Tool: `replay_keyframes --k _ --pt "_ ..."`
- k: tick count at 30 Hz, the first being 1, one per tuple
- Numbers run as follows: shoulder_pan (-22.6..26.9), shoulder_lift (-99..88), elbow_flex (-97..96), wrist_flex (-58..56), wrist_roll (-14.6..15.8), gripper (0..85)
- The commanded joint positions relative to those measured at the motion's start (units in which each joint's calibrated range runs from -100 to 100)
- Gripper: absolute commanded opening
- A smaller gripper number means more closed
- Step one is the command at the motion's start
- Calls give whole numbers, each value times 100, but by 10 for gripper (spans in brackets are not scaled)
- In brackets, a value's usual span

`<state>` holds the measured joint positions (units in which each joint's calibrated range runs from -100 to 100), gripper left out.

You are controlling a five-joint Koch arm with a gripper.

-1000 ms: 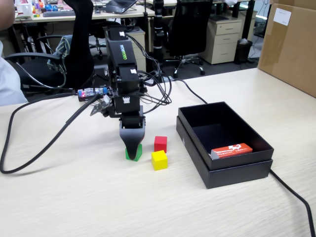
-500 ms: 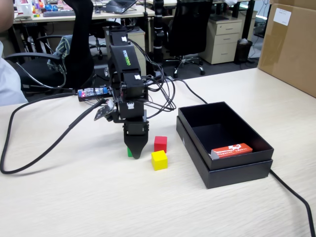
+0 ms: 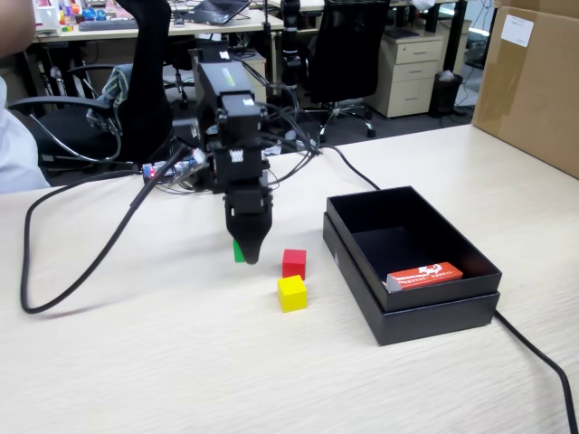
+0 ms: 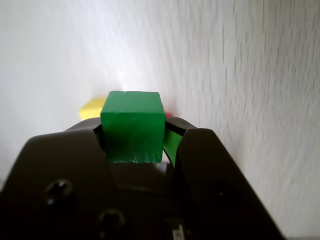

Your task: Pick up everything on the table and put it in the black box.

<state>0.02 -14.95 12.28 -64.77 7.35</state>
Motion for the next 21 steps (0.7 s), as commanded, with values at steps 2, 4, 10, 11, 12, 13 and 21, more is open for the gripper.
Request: replay_keyframes --k 2,4,10,11,12,13,21 --pt "488 -1402 848 -231 -107 9" --pt "908 -1414 1401 -318 -112 9" --pt "1578 -174 2326 -318 -93 9" --pt "1641 32 2381 -318 -83 9" --pt "1753 594 2553 -318 -29 9" --pt "1788 939 2625 -309 0 9" --pt "1871 3302 3405 -309 171 11"
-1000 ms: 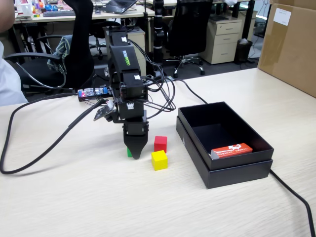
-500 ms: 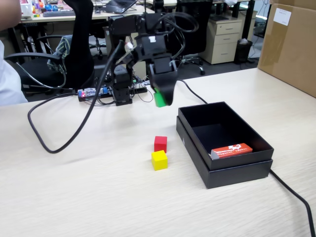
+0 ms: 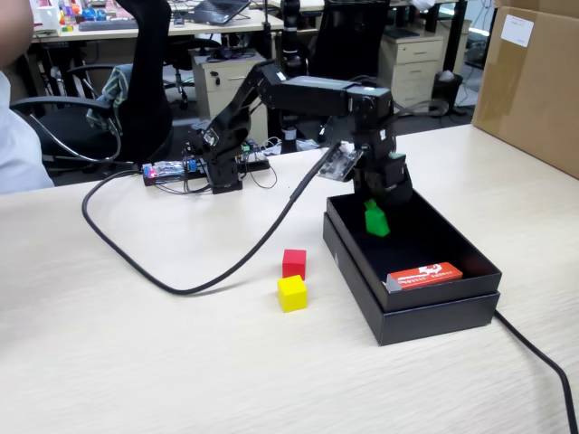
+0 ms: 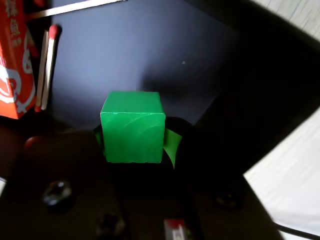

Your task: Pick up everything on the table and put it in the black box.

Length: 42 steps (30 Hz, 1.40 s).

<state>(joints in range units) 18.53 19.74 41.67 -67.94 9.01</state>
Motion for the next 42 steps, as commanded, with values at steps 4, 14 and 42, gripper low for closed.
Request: replay_keyframes --k 4,14,42 --pt "0 315 584 0 15 48" --pt "-49 -764 212 -139 88 419" --pt "-1333 -2955 -3215 69 186 467"
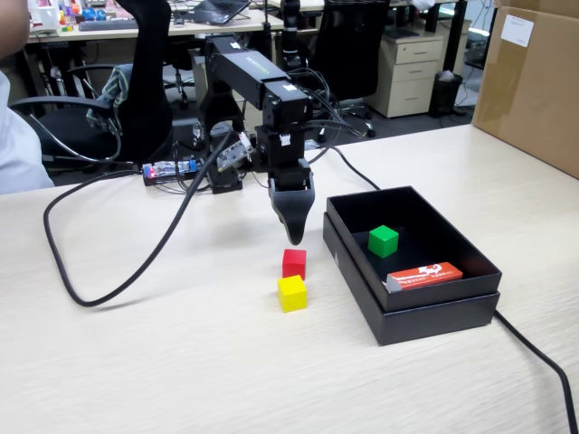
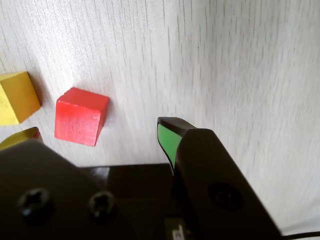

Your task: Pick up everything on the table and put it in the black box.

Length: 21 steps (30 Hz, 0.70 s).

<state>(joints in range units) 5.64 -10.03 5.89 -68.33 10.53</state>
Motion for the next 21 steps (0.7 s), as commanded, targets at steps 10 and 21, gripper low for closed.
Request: replay_keyframes --k 10,21 --pt "-73 837 780 133 34 467" --pt "-54 1514 1025 133 39 447"
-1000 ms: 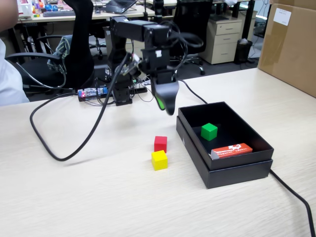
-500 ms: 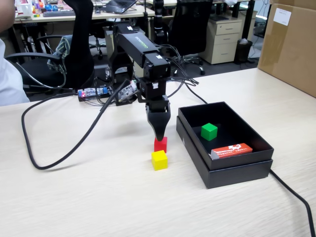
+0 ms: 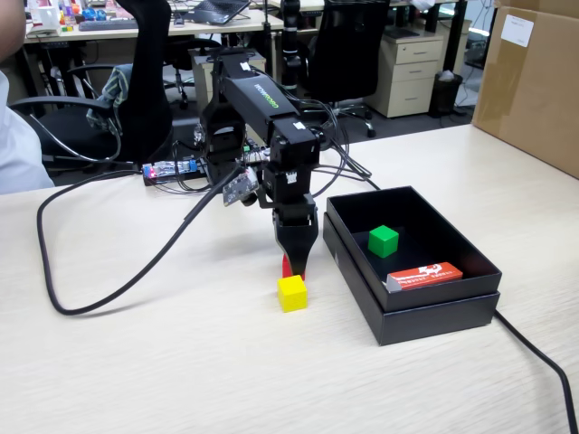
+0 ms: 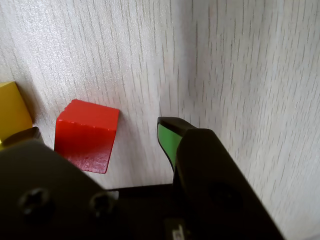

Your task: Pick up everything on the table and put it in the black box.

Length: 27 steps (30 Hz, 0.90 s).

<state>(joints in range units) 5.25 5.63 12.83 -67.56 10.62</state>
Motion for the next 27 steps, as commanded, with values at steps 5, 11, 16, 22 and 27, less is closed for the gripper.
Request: replay_keyframes --k 5,11,16,22,27 --pt "-10 74 304 56 68 367" --pt "-10 234 286 56 122 181" --pt "0 -190 232 56 166 9" --pt "239 -2118 721 30 103 9" --pt "630 -2531 1927 -22 -161 9"
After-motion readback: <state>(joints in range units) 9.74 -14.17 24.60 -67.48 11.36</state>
